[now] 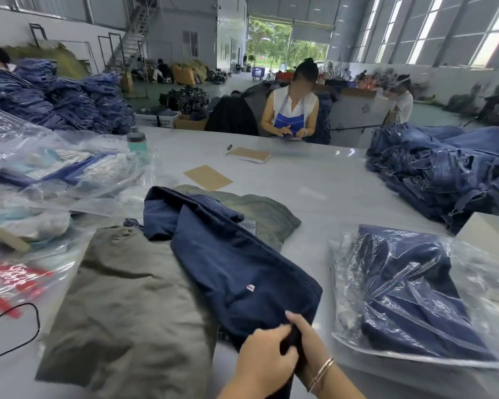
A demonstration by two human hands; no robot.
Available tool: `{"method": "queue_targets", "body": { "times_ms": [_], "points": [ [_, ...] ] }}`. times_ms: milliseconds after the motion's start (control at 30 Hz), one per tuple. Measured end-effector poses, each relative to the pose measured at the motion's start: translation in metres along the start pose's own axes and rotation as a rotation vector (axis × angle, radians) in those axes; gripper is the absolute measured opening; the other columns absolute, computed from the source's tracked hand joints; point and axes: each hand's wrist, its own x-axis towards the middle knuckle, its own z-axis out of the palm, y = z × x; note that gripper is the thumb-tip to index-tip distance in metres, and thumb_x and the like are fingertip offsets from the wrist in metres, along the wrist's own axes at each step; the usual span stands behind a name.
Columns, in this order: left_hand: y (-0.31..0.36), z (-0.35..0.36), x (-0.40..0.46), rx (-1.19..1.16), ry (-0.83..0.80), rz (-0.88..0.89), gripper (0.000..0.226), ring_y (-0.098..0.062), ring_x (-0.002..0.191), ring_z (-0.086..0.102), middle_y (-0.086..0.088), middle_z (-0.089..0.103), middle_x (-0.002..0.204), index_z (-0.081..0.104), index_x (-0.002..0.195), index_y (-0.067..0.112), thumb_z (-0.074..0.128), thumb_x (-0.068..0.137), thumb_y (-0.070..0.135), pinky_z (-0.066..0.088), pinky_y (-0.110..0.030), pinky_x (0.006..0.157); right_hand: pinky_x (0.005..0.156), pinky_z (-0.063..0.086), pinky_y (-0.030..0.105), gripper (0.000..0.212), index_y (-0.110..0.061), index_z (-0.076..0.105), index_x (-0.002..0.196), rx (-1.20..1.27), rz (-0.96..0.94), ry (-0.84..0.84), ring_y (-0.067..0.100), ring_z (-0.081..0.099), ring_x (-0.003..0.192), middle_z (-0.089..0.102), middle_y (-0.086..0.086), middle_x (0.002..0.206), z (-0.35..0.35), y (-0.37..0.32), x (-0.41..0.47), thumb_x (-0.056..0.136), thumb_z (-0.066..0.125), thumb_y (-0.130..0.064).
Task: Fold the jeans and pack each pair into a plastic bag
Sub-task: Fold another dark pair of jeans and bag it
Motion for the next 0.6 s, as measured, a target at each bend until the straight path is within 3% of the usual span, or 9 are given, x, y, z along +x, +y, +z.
{"method": "queue_targets", "body": {
  "times_ms": [67,167,233,300,367,433,533,600],
  "points": [
    [-0.007,0.010,-0.003,-0.097,-0.087,-0.029,0.036,-0.001,0.111,0.058,0.021,0.065,0.118,0.059,0.119,0.050,0.052,0.085,0.039,0.042,-0.015,0.094,0.052,0.053,0.032,0.019,0.006,0.066,0.075,-0.077,-0.014,0.166,0.029,0.065,0.055,0.066,0.018,0.064,-0.024,0.009,0.004,0.084,0.056,-0.008],
    [-0.017,0.015,-0.005,-0.424,-0.160,-0.094,0.025,0.009,0.100,0.061,0.018,0.072,0.102,0.073,0.105,0.032,0.059,0.090,0.019,0.044,-0.012,0.093,0.061,0.047,0.036,0.011,0.011,0.064,0.082,-0.209,-0.057,0.374,0.031,0.059,0.066,0.065,0.019,0.073,-0.048,0.013,0.009,0.083,0.056,0.003],
    [-0.027,0.014,-0.004,-0.638,-0.073,-0.179,0.024,0.003,0.083,0.066,0.013,0.074,0.084,0.074,0.094,0.023,0.057,0.092,0.005,0.048,-0.010,0.079,0.062,0.044,0.036,0.007,0.011,0.065,0.078,-0.229,-0.069,0.462,0.029,0.056,0.069,0.064,0.016,0.074,-0.061,0.011,0.008,0.079,0.061,0.005],
    [-0.041,0.009,-0.002,-0.726,0.118,-0.305,0.023,-0.007,0.074,0.065,0.005,0.073,0.079,0.071,0.091,0.015,0.056,0.092,-0.001,0.047,-0.011,0.068,0.072,0.045,0.038,0.007,0.010,0.067,0.074,-0.230,-0.092,0.498,0.028,0.056,0.079,0.065,0.017,0.079,-0.073,0.007,0.005,0.076,0.062,0.006],
    [-0.057,0.003,0.004,-0.721,0.339,-0.383,0.017,-0.021,0.082,0.061,-0.012,0.069,0.094,0.067,0.098,0.007,0.060,0.088,-0.005,0.048,-0.023,0.079,0.075,0.045,0.037,0.018,0.007,0.067,0.064,-0.168,-0.131,0.469,0.028,0.056,0.084,0.066,0.016,0.076,-0.081,0.001,0.000,0.078,0.056,0.008],
    [-0.068,-0.005,0.013,-0.734,0.469,-0.456,0.029,-0.027,0.094,0.058,-0.022,0.061,0.112,0.061,0.113,-0.002,0.066,0.084,-0.003,0.046,-0.035,0.091,0.063,0.050,0.031,0.037,0.003,0.068,0.052,-0.016,-0.133,0.380,0.027,0.062,0.071,0.067,0.014,0.061,-0.088,-0.005,-0.008,0.080,0.045,0.009],
    [-0.067,-0.012,0.021,-0.922,0.427,-0.554,0.052,-0.025,0.114,0.054,-0.013,0.055,0.127,0.046,0.131,0.001,0.069,0.087,0.017,0.044,-0.036,0.099,0.048,0.052,0.025,0.048,0.002,0.068,0.045,0.119,-0.110,0.240,0.031,0.062,0.062,0.066,0.014,0.055,-0.090,-0.017,-0.024,0.083,0.038,0.005],
    [-0.057,-0.016,0.029,-1.115,0.313,-0.557,0.049,-0.018,0.106,0.061,-0.005,0.061,0.125,0.049,0.129,0.009,0.066,0.088,0.029,0.052,-0.028,0.083,0.050,0.052,0.021,0.045,0.006,0.070,0.055,0.144,-0.139,0.197,0.029,0.064,0.066,0.068,0.015,0.059,-0.088,-0.019,-0.032,0.082,0.034,0.007]
  ]
}}
